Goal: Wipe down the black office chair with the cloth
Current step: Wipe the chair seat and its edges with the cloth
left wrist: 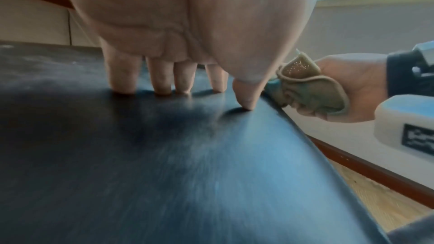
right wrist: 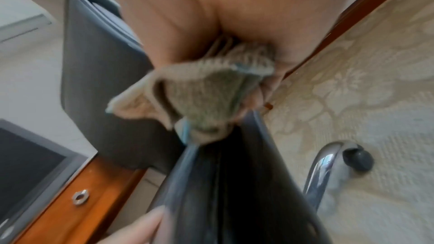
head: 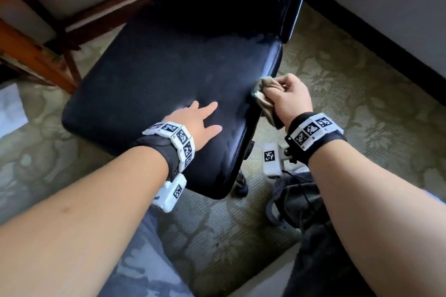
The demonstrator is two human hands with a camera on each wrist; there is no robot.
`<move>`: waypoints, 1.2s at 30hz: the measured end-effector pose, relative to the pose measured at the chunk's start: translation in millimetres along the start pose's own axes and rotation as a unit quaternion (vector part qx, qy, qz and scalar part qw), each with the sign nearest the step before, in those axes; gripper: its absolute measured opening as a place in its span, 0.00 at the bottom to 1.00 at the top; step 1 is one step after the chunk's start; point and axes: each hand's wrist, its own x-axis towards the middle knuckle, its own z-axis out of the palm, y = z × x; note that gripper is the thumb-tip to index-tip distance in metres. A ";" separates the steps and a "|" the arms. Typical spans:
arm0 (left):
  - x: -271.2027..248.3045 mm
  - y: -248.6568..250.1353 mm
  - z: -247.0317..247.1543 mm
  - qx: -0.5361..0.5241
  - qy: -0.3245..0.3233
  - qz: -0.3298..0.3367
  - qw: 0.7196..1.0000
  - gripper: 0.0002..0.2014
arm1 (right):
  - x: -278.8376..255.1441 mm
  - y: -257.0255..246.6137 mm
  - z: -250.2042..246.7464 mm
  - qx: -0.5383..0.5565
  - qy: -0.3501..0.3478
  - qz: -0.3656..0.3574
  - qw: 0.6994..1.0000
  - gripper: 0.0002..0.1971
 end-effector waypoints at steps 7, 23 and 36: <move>34.1 5.4 1.5 0.002 -0.016 -0.019 1.000 0.39 | 16.8 41.3 -9.6 0.148 0.079 0.225 0.960 0.06; 3.9 -34.3 -8.8 0.042 -0.076 -0.030 0.996 0.38 | -30.3 -11.2 -89.9 0.139 0.064 0.128 0.980 0.13; -103.8 9.1 -107.5 -0.217 0.110 0.037 0.969 0.34 | -89.5 -125.9 -161.4 0.102 0.083 -0.028 0.991 0.07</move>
